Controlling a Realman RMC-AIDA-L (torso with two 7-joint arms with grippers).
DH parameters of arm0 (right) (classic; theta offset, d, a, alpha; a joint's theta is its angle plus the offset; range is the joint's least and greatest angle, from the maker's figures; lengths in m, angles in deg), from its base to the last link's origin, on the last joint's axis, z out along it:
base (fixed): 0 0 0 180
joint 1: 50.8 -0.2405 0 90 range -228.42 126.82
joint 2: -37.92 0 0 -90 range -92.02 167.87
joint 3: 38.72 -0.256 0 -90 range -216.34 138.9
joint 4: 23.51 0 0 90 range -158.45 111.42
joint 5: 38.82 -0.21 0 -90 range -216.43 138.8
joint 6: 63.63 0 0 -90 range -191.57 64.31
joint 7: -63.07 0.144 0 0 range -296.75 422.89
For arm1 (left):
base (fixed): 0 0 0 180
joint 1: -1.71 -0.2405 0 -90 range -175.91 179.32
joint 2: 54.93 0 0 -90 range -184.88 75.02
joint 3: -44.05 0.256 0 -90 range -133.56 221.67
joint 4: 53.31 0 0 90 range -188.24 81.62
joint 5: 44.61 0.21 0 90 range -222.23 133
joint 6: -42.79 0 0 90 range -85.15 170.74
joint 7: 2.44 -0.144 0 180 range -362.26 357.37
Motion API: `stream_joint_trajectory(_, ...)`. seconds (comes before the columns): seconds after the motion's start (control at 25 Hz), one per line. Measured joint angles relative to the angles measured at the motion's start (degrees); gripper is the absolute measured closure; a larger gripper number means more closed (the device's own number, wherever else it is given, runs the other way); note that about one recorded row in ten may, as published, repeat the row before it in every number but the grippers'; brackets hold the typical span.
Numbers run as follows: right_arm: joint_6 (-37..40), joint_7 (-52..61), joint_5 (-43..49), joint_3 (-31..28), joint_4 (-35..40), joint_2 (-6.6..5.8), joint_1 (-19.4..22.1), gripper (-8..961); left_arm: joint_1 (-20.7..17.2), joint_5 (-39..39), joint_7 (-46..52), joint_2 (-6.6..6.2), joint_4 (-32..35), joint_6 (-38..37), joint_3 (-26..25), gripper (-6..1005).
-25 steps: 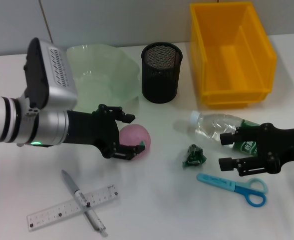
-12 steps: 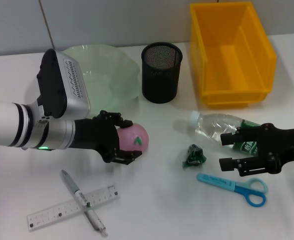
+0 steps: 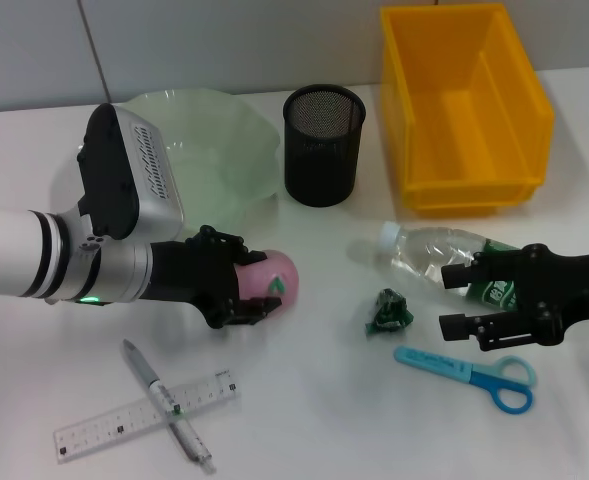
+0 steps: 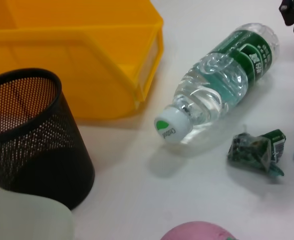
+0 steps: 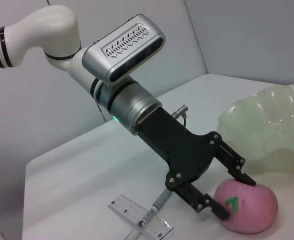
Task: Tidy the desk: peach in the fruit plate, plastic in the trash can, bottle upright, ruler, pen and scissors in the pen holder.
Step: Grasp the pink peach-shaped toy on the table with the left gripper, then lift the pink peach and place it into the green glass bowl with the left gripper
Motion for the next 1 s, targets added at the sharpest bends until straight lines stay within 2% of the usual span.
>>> stream_joint_trajectory(0.32,-0.06,0.0,0.08,0.29,0.0,0.01,-0.18,194,-0.91,-0.48,2.35,0.01,0.9,1.28,-0.43,485)
stream_joint_trajectory(0.48,-0.16,0.0,0.09,0.47,0.0,0.01,-0.27,194,-2.85,-2.43,4.16,-0.24,3.88,-0.41,-0.59,624)
stream_joint_trajectory(0.6,-0.19,0.0,0.09,0.49,0.0,-0.01,-0.27,194,-3.95,-4.7,4.26,-0.38,5.24,-2.79,-1.64,641)
stream_joint_trajectory(0.64,-0.2,0.0,0.09,0.49,0.0,-0.04,-0.27,194,-4.27,-5.59,4.26,-0.42,5.75,-4.15,-2.66,646)
stream_joint_trajectory(0.68,-0.21,0.0,0.09,0.49,0.0,-0.04,-0.27,194,-4.64,-7.18,4.21,-0.39,6.12,-8.0,-7.13,652)
stream_joint_trajectory(0.72,-0.22,0.0,0.09,0.5,0.0,-0.05,-0.28,194,-4.64,-7.18,4.21,-0.39,6.12,-8.0,-7.13,657)
stream_joint_trajectory(0.8,-0.21,0.0,0.09,0.49,0.0,-0.06,-0.31,195,-4.73,-9.17,4.03,-0.38,5.83,-10.6,-10.97,680)
stream_joint_trajectory(1.0,-0.21,0.0,0.09,0.5,0.0,-0.08,-0.38,195,-4.5,-18.46,3.91,-0.46,0.5,-12.8,-20.79,742)
